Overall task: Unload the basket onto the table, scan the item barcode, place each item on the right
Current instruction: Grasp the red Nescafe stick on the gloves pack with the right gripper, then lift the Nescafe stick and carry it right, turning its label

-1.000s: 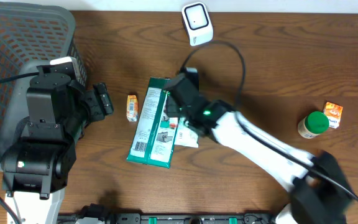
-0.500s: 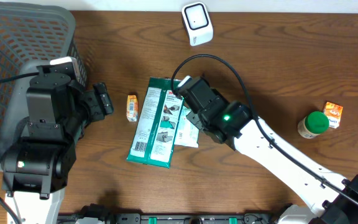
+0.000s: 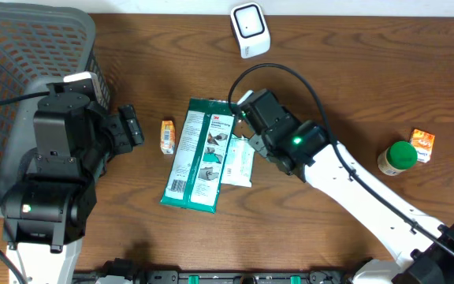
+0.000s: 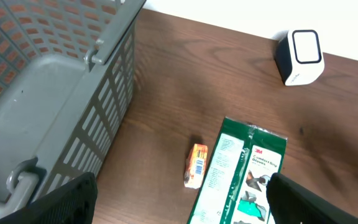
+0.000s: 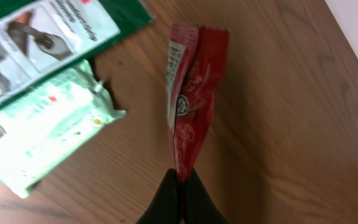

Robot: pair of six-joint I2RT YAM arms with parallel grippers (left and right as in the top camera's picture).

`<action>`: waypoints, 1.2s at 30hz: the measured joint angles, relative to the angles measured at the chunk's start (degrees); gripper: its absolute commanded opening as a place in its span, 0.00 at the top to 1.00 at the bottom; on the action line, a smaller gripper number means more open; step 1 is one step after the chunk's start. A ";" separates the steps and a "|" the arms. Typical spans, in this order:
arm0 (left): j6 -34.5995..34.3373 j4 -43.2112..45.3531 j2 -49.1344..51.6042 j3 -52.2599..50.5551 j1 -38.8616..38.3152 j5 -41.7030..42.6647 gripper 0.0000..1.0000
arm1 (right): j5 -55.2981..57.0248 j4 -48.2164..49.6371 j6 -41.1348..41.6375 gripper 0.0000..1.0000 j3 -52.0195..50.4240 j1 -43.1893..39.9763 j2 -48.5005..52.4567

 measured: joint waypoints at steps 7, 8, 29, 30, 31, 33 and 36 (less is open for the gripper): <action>0.00 0.00 0.00 0.02 0.00 0.00 0.13 | -0.11 -1.57 0.02 0.99 0.00 -5.44 0.00; 0.00 0.00 0.00 0.02 0.00 0.00 0.13 | -0.33 -1.88 0.02 0.99 0.00 -6.23 0.00; 0.00 0.00 0.00 0.00 0.00 0.00 0.13 | 1.27 -4.85 0.81 0.99 0.02 -18.45 4.57; 0.00 0.00 0.00 0.00 0.00 0.00 0.13 | 2.27 -4.79 1.27 0.99 0.00 -18.43 5.57; 0.00 0.00 0.00 0.00 0.00 0.00 0.13 | 3.19 -4.61 1.62 0.99 0.00 -18.40 6.54; 0.00 0.00 0.00 0.00 0.00 0.00 0.13 | 4.94 -4.17 2.43 0.99 0.00 -18.36 8.83; 0.00 0.00 0.00 0.00 0.00 0.00 0.13 | 6.71 -3.58 3.17 0.99 0.00 -18.36 12.57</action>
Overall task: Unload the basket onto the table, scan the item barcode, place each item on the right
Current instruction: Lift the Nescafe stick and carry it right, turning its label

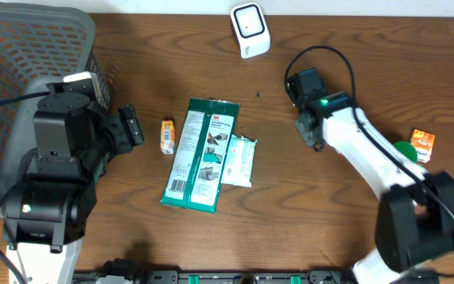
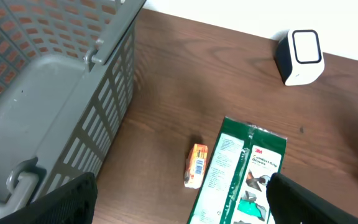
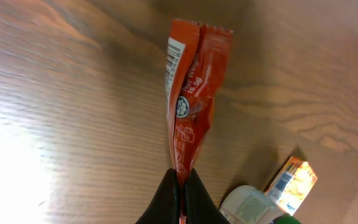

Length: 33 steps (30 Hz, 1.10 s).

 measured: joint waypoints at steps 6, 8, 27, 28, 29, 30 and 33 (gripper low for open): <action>0.00 -0.02 0.00 0.00 0.00 0.00 0.13 | 2.62 1.88 3.23 0.99 0.00 0.00 7.98; 0.00 0.00 0.00 0.00 0.00 0.00 0.13 | 2.91 2.29 4.59 0.96 0.00 0.00 10.34; 0.00 0.00 0.00 0.00 0.00 0.00 0.13 | -4.70 2.95 8.44 0.36 0.48 0.09 11.26; 0.00 -0.02 0.00 0.02 0.00 0.00 0.13 | -5.70 2.86 8.61 0.31 0.44 0.09 10.67; 0.00 0.00 0.00 0.02 0.00 0.00 0.13 | -6.56 2.69 8.72 0.27 0.42 0.09 9.99; 0.00 -0.02 0.00 0.00 0.00 0.00 0.13 | -7.56 2.47 8.74 0.23 0.33 0.09 8.92; 0.00 -0.02 0.00 0.00 0.00 0.00 0.13 | -10.27 1.01 8.55 0.14 0.17 -0.02 3.85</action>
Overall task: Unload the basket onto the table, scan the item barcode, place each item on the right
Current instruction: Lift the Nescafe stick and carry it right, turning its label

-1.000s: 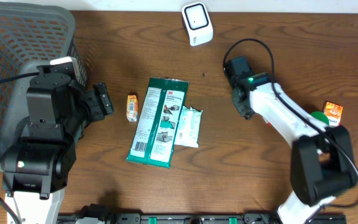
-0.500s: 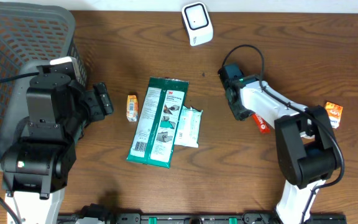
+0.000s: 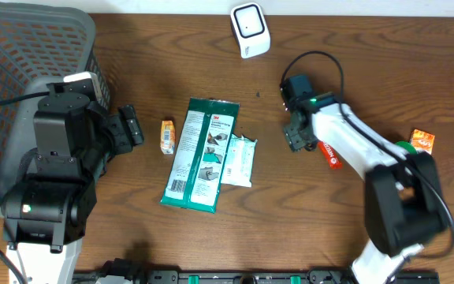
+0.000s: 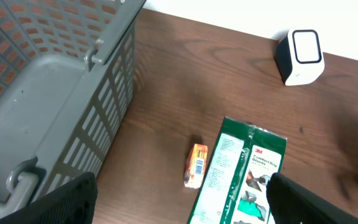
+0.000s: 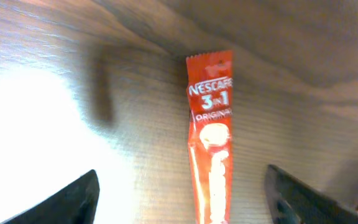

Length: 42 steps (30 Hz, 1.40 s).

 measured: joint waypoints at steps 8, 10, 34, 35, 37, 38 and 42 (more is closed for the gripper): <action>0.00 0.00 0.00 0.02 0.00 0.00 0.13 | -8.74 -7.69 -7.26 0.40 0.02 -7.91 -10.95; 0.00 0.02 0.00 0.00 0.00 0.00 0.13 | -11.58 -7.93 -9.03 0.44 -0.04 -11.02 -10.49; 0.00 0.00 0.00 0.00 0.00 0.00 0.13 | -19.50 -0.50 -11.65 0.73 -4.28 -15.98 4.07; 0.00 0.02 0.00 0.02 0.00 0.00 0.13 | -19.47 0.20 -11.43 0.71 -4.28 -15.54 4.07; 0.00 0.02 0.00 0.02 0.00 0.00 0.13 | -19.47 1.73 -10.88 0.71 -4.24 -14.45 4.13; 0.00 0.02 0.00 0.00 0.00 0.00 0.13 | -19.47 2.54 -10.71 0.69 -4.22 -13.84 4.17; 0.00 0.00 0.00 0.00 0.00 0.00 0.13 | -19.65 3.74 -10.16 0.51 -4.11 -11.80 4.28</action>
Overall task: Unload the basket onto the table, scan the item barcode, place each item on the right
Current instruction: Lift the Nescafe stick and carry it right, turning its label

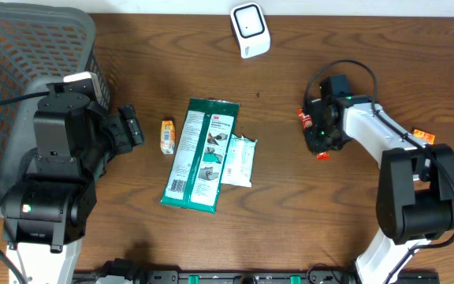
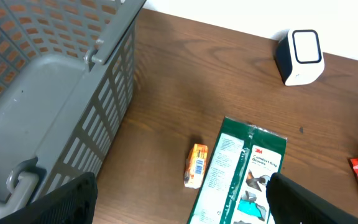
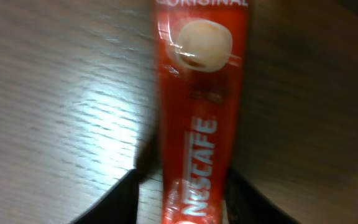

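Note:
A red Nescafe sachet (image 3: pixel 201 93) lies flat on the wooden table, printed face up. In the overhead view only its ends show (image 1: pixel 307 120) beside the arm. My right gripper (image 3: pixel 191 208) is low over it, open, with one finger on each side of the sachet. The sachet's far end also shows in the left wrist view. The white barcode scanner (image 1: pixel 249 30) stands at the table's back edge, well away from the sachet. My left gripper (image 2: pixel 182 202) hangs open and holds nothing, next to the basket.
A grey mesh basket (image 1: pixel 14 71) fills the left side. A green 3M pack (image 1: pixel 199 154), a white wipes pack (image 1: pixel 239 162) and a small orange box (image 1: pixel 167 136) lie mid-table. Another orange box (image 1: pixel 422 136) sits at the right.
My right gripper was open above the sachet with its fingers wide apart. Now it is down close, turned, with a finger on either side. The left arm is unchanged.
My right gripper first held the sachet upright beside the green pack. Then it held it further right over bare table. After that the sachet lay flat with the gripper open above it, and now the open fingers sit astride it.

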Robot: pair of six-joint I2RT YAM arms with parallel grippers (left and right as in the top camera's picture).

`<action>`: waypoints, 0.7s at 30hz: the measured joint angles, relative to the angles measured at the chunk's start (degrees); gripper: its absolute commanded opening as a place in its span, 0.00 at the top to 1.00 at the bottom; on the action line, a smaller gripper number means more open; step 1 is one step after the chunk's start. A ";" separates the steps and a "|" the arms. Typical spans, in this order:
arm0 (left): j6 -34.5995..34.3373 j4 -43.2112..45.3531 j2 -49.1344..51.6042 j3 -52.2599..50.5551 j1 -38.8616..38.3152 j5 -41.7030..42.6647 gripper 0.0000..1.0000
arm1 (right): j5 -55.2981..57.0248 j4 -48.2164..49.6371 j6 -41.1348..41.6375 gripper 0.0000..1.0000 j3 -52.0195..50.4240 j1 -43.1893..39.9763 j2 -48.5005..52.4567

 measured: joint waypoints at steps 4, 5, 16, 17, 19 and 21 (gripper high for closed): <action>0.00 0.02 0.00 0.00 0.00 0.00 0.13 | 0.63 -0.44 0.00 0.51 0.11 1.38 0.02; 0.00 0.00 0.00 0.00 0.00 0.00 0.13 | 0.87 -0.50 0.00 0.52 0.11 1.49 0.07; 0.00 0.02 0.00 0.00 0.00 0.00 0.13 | 2.12 0.83 0.20 0.99 -0.68 1.75 -0.20; 0.00 0.02 0.00 0.00 0.00 0.00 0.13 | 2.08 1.01 0.24 0.99 -0.72 1.77 -0.24; 0.00 0.02 0.00 0.02 0.00 0.00 0.13 | 1.57 1.16 0.33 0.99 -0.76 1.75 -0.28; 0.00 0.00 0.00 0.00 0.00 0.00 0.13 | 1.46 1.14 0.33 0.99 -0.76 1.75 -0.31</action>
